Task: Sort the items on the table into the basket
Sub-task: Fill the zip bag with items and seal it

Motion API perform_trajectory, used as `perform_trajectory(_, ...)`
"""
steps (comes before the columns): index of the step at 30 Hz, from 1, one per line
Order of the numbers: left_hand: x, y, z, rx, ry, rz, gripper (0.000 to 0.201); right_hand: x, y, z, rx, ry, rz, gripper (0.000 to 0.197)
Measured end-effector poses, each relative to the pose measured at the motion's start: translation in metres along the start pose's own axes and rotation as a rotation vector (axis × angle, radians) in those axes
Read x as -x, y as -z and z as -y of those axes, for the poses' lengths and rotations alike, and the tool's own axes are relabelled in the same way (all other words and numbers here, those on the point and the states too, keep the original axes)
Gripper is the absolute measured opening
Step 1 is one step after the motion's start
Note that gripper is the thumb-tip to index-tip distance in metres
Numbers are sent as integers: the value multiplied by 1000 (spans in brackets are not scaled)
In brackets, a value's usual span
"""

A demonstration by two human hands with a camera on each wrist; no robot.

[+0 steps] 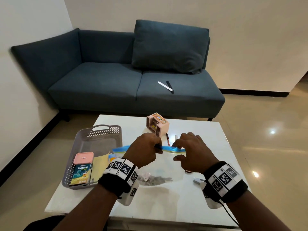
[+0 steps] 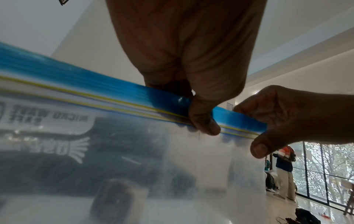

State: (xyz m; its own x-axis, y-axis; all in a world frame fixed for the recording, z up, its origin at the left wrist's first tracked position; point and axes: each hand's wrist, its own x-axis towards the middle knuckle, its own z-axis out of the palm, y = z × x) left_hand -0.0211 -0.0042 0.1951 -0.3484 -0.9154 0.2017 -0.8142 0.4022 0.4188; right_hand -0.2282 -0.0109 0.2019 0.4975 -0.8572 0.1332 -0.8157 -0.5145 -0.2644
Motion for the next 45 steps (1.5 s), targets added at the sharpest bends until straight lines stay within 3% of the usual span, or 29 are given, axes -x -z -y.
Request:
perform_trajectory(2, -2, -2, -7, 6, -24, 2, 4, 0, -7, 4, 23, 34, -28, 27)
perform_trajectory(4, -3, -6, -10, 20, -43, -7, 6, -1, -14, 7, 15, 85, -107, 12)
perform_trajectory(7, 0, -2, 0, 50, -13, 9, 14, -1, -15, 0, 3, 56, -172, 4)
perform_trajectory(11, 8, 7, 28, 67, 70, -14, 10, 1, -10, -20, -124, 17, -227, 10)
perform_trajectory(15, 12, 9, 40, 82, 65, -99, 10, -2, -4, -31, -233, -28, -326, 21)
perform_trajectory(18, 13, 10, 46, 94, 46, -52, 11, -4, -5, -30, -208, -56, -359, 21)
perform_trajectory(21, 14, 12, 61, 90, 125, -13, 16, -5, -10, -34, -189, -85, -431, 19)
perform_trajectory(24, 11, 12, 69, 49, 143, -124, 12, -12, -16, -42, -218, -259, -379, 9)
perform_trajectory(28, 5, 9, 68, -28, 84, -284, 9, -23, -19, -40, -636, -433, -306, 10)
perform_trajectory(33, 25, 10, 64, 84, -54, -395, 15, -12, -19, -66, -627, -278, -352, 22)
perform_trajectory(36, 51, -12, 53, 226, -74, -285, 18, 8, -23, -83, -881, -269, -242, 35)
perform_trajectory(38, 73, -42, 50, 268, -42, -123, 15, 19, -35, -103, -913, -298, -45, 38)
perform_trajectory(40, 96, -74, 49, 282, 12, 103, 11, 26, -53, -122, -634, -346, 172, 41)
perform_trajectory(42, 112, -103, 49, 315, 74, 353, 25, 33, -68, -128, -426, -464, 355, 33)
perform_trajectory(44, 115, -127, 50, 381, 155, 530, 47, 39, -87, -133, -421, -536, 439, 31)
perform_trajectory(45, 113, -137, 53, 387, 201, 539, 53, 40, -94, -132, -423, -543, 441, 35)
